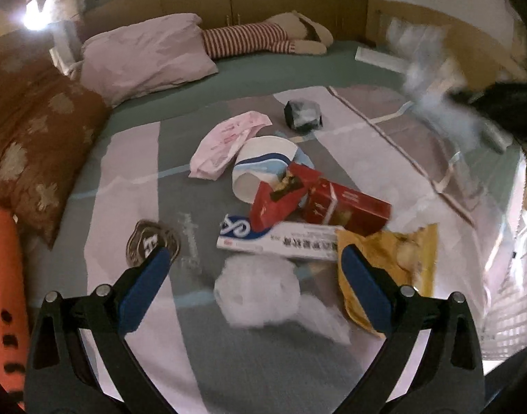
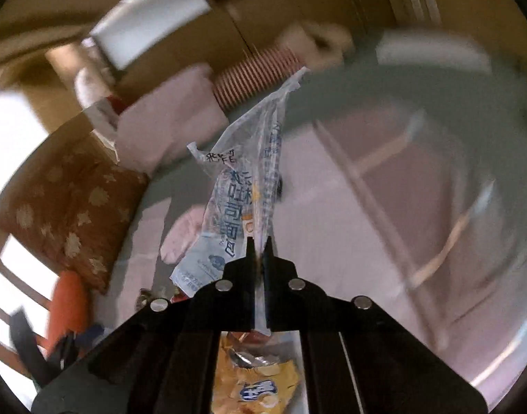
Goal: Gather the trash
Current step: 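Grasp the clear plastic bag with the right tool, then grasp the red wrapper with the left tool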
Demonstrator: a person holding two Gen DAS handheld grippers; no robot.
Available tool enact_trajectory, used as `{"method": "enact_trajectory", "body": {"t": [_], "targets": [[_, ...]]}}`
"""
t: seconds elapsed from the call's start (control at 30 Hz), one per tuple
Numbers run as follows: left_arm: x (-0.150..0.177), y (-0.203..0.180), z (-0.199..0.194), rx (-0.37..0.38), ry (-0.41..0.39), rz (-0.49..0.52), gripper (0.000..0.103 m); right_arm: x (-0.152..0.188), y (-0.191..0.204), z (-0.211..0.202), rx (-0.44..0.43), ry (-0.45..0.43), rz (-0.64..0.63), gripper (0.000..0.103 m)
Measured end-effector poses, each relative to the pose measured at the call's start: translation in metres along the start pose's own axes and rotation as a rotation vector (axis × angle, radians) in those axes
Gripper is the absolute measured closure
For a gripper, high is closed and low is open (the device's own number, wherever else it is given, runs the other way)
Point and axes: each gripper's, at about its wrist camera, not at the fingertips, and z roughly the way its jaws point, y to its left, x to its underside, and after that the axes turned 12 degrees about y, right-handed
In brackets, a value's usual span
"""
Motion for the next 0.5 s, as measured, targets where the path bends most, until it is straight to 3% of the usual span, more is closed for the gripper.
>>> {"method": "enact_trajectory", "body": {"t": [0.03,0.1,0.23,0.33,0.43,0.47,0.5], "targets": [[-0.007,0.001,0.009,0.007,0.016,0.002,0.010,0.000,0.006,-0.006,-0.001,-0.019,-0.016,0.098],[-0.019,0.003,0.028,0.027,0.062,0.009,0.026,-0.002,0.013,-0.016,-0.015,-0.050,-0.040,0.098],[-0.035,0.007,0.061,0.003,0.129,0.023,0.032,-0.002,0.012,-0.010,-0.009,-0.039,-0.064,0.098],[-0.042,0.011,0.079,0.039,0.169,0.010,0.036,-0.002,0.006,-0.002,-0.017,-0.004,-0.045,0.098],[-0.048,0.009,0.092,0.075,0.199,0.012,0.058,0.000,0.008,-0.002,-0.015,0.001,-0.053,0.098],[-0.049,0.009,0.094,0.095,0.205,0.009,0.074,0.001,0.011,0.000,-0.013,0.000,-0.056,0.098],[-0.049,0.008,0.096,0.115,0.204,0.002,0.078,0.001,0.012,0.000,-0.013,0.002,-0.059,0.098]]}}
